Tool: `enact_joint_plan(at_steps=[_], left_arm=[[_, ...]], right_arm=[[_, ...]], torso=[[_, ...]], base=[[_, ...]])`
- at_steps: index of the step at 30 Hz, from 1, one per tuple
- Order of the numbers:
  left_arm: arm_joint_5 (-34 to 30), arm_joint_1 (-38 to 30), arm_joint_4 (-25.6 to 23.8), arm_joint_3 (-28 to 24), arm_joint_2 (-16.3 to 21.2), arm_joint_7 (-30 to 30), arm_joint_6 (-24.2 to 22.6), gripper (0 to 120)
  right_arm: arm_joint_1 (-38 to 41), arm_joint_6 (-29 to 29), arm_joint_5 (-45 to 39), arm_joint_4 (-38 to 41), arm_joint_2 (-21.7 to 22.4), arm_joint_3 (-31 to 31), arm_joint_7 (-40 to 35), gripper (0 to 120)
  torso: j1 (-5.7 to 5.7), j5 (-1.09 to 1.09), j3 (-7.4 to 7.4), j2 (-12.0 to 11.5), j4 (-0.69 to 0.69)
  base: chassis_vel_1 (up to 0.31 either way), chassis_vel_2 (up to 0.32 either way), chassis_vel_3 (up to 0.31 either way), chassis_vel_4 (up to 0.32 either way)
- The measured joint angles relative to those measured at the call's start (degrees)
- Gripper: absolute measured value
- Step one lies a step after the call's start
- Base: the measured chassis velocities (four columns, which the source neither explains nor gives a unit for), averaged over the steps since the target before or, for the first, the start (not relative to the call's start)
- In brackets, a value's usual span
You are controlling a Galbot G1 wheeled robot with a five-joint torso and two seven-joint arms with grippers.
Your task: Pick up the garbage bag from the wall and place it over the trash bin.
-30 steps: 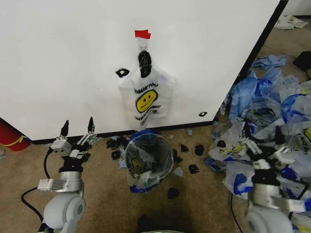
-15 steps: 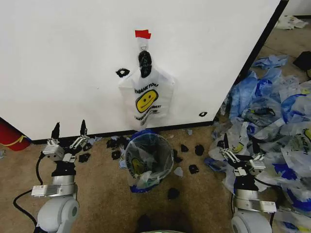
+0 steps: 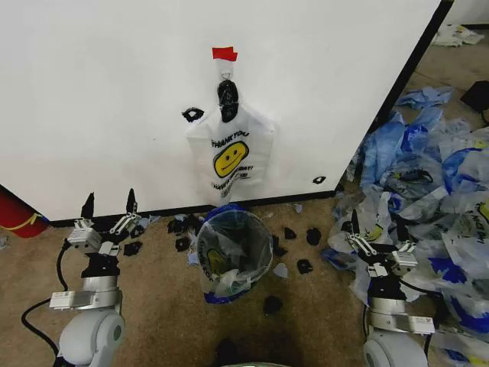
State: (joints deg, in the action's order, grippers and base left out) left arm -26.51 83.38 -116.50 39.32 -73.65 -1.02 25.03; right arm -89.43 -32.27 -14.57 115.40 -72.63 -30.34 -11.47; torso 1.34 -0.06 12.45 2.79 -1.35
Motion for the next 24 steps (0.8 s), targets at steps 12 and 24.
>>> enact_joint_plan(at_steps=[12, 24], left_arm=[[0.0, 0.0, -0.1, 0.0, 0.0, 0.0, -0.1, 100], [0.0, 0.0, -0.1, -0.1, 0.0, 0.1, -0.1, 100]], right_arm=[[0.0, 0.0, -0.1, 0.0, 0.0, 0.0, 0.0, 100], [0.0, 0.0, -0.1, 0.1, 0.1, 0.0, 0.0, 100]], torso=[[0.00, 0.00, 0.00, 0.0, 0.00], [0.00, 0.00, 0.00, 0.0, 0.00]], base=[[0.000, 0.000, 0.000, 0.000], [0.000, 0.000, 0.000, 0.000]])
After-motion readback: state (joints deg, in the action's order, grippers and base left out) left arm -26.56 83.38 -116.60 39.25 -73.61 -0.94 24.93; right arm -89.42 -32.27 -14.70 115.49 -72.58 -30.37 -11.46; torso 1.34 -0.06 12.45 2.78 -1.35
